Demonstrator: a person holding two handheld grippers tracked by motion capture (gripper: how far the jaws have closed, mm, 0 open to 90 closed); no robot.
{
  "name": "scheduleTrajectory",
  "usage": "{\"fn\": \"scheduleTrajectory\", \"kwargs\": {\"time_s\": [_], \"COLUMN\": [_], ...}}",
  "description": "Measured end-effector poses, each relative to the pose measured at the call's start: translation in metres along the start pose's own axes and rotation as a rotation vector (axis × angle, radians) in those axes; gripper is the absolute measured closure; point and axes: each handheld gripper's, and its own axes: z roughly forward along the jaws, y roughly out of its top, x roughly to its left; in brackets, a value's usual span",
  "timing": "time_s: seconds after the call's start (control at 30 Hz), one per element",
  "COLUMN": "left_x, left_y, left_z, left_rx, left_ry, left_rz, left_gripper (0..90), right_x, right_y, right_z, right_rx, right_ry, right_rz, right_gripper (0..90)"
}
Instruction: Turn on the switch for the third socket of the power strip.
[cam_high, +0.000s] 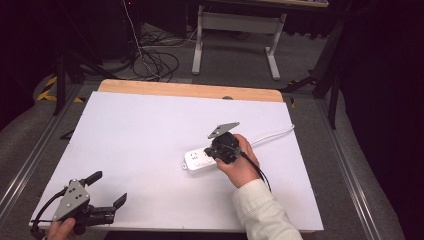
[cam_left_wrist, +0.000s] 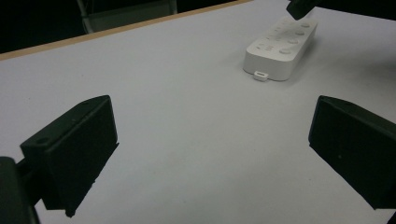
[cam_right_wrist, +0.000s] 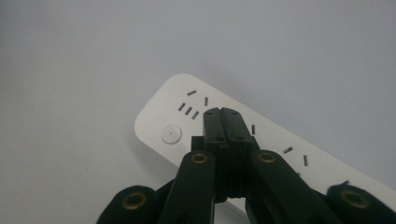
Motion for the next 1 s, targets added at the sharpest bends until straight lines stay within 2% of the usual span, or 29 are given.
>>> {"fn": "scheduleTrajectory", "kwargs": {"time_s": [0.1,0.17,0.37,0.43,0.5,0.77,0.9,0.93,0.97,1.0], "left_x": [0.000,0.000,0.000,-0.001,0.000,0.000,-0.001,0.000,0.000,0.000], "left_y": [0.000,0.000,0.000,0.000,0.000,0.000,0.000,0.000,0.000,0.000], "left_z": [0.000,0.001,0.001,0.001,0.001,0.001,0.001,0.001,0.001,0.000], "left_rx": [0.001,0.003,0.002,0.001,0.003,0.002,0.002,0.003,0.002,0.001], "left_ry": [-0.003,-0.001,-0.001,-0.002,-0.002,0.002,-0.001,0.000,-0.002,0.000], "left_rz": [-0.002,0.002,-0.002,-0.004,0.004,0.004,0.000,0.000,-0.003,0.001], "left_gripper": [1.6,1.6,1.6,1.6,1.6,1.6,1.6,1.7,1.6,1.6], "right_x": [0.001,0.002,0.006,0.006,0.007,0.009,0.010,0.010,0.010,0.010], "right_y": [0.001,0.003,0.005,0.006,0.006,0.006,0.005,0.005,0.004,0.004], "right_z": [-0.007,-0.014,-0.024,-0.026,-0.028,-0.033,-0.036,-0.038,-0.042,-0.042], "right_rx": [-0.031,-0.073,-0.127,-0.127,-0.153,-0.164,-0.200,-0.215,-0.247,-0.247], "right_ry": [-0.011,-0.006,-0.009,-0.010,0.000,0.007,0.008,0.012,0.013,0.013], "right_rz": [-0.002,-0.004,-0.013,-0.016,-0.022,-0.025,-0.019,-0.017,-0.015,-0.015], "right_gripper": [90.0,90.0,90.0,90.0,90.0,89.5,75.1,70.1,59.8,59.8]}}
